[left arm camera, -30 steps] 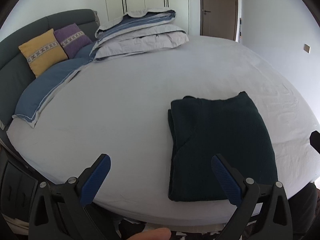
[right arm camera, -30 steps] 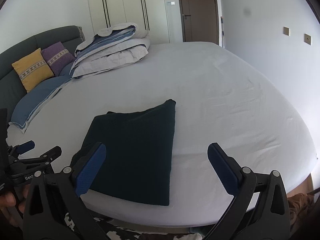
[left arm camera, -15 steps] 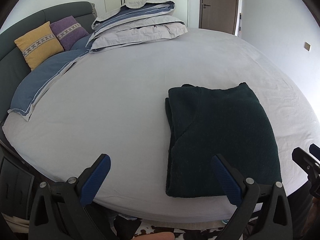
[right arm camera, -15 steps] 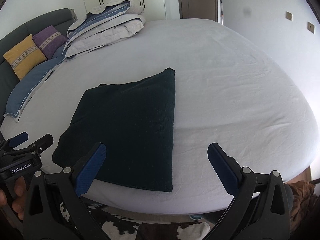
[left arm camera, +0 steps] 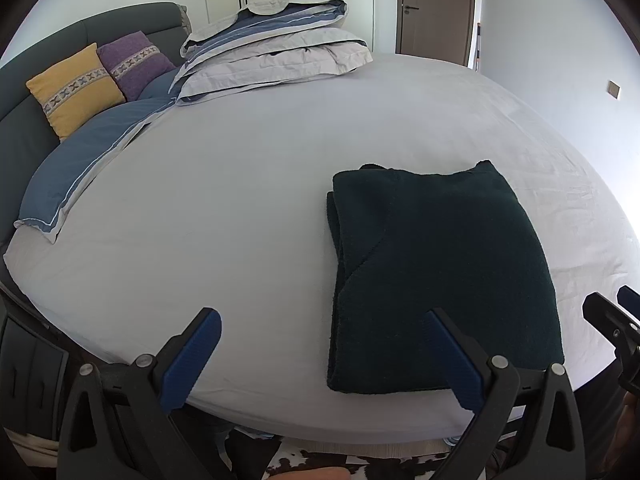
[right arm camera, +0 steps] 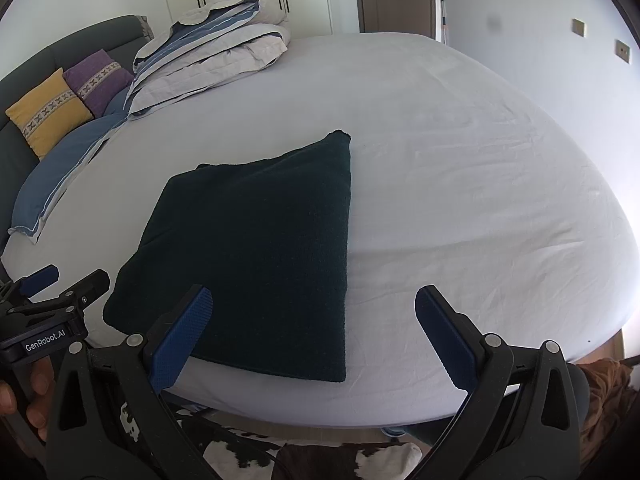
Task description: Fold small clothes
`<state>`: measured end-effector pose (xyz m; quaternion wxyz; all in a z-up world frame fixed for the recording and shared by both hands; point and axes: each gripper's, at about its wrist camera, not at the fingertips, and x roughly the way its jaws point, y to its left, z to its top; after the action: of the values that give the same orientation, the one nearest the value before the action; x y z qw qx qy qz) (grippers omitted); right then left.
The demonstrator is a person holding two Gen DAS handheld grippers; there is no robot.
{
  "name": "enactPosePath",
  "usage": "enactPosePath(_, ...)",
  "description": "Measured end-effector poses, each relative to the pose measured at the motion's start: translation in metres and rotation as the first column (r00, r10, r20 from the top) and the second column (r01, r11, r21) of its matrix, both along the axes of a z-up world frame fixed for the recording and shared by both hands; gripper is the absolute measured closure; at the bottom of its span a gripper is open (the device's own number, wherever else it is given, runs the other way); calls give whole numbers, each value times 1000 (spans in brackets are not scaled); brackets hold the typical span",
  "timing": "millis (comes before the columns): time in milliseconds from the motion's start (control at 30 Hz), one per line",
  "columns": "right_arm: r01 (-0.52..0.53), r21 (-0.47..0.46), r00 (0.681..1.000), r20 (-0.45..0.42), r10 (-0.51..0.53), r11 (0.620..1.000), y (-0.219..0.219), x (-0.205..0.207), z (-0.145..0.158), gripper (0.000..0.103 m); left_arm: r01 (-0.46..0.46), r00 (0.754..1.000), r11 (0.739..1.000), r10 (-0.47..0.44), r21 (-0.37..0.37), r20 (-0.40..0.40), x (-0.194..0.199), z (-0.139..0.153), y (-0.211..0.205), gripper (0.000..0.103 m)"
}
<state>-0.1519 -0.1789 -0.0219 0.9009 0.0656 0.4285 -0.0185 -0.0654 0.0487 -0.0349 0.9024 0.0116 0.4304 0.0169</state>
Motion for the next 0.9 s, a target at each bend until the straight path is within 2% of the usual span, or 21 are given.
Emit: enactPosePath(900, -5, 4, 1000, 5, 5, 1000, 8, -4, 3, 0, 6, 1000, 1000, -6, 0, -2, 0, 0, -1, 0)
